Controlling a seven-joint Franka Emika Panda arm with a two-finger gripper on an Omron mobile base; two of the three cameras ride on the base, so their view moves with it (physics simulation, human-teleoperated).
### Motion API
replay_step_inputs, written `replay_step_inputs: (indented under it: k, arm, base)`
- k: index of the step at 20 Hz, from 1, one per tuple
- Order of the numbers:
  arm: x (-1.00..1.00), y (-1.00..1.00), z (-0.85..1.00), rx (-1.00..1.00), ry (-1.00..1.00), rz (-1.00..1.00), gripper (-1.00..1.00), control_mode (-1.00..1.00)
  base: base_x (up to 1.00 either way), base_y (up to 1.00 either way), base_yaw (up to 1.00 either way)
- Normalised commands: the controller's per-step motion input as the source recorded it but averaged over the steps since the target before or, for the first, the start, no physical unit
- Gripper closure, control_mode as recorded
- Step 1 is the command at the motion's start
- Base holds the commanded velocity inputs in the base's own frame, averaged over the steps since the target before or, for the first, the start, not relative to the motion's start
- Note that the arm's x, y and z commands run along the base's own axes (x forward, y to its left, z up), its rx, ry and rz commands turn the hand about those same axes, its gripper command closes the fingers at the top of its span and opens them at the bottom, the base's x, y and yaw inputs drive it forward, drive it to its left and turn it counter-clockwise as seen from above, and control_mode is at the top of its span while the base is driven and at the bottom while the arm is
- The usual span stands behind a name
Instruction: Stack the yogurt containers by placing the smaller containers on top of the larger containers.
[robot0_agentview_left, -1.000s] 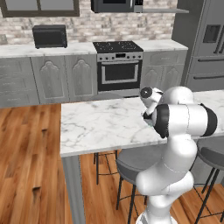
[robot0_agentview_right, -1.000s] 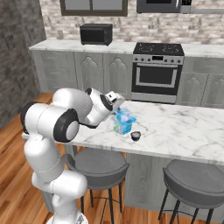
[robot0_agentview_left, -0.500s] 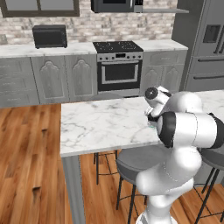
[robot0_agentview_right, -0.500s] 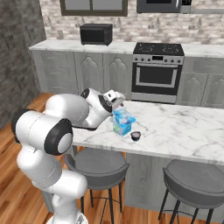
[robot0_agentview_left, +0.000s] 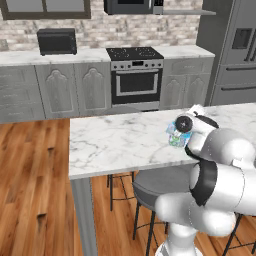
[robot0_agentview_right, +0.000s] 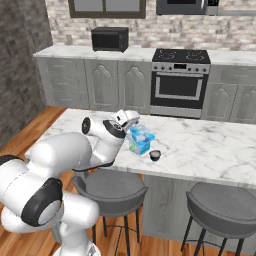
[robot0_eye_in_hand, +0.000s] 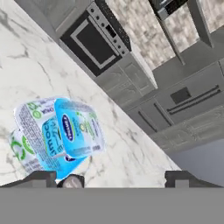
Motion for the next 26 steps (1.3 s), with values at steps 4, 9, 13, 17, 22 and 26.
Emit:
replay_step_inputs:
  k: [4, 9, 13, 17, 22, 26]
  arm:
    - [-0.61, -0.08, 0.74, 0.03, -0.11, 0.01, -1.00, -1.00]
    - [-0.44, -0.22, 1.00, 0.19, 0.14, 0.11, -1.00, -1.00]
    - [-0.44, -0.36, 1.00, 0.25, 0.26, 0.16, -1.00, -1.00]
    - [-0.40, -0.41, 1.00, 0.27, 0.27, 0.18, -1.00, -1.00]
    - [-0.40, -0.40, 1.00, 0.26, 0.25, 0.19, -1.00, -1.00]
    - [-0.35, -0.42, 1.00, 0.26, 0.23, 0.15, -1.00, -1.00]
  base:
    - [0.00, 0.00, 0.00]
    - [0.00, 0.00, 0.00]
    - [0.00, 0.00, 0.00]
    - [0.00, 0.00, 0.00]
    - [0.00, 0.00, 0.00]
    - [0.00, 0.00, 0.00]
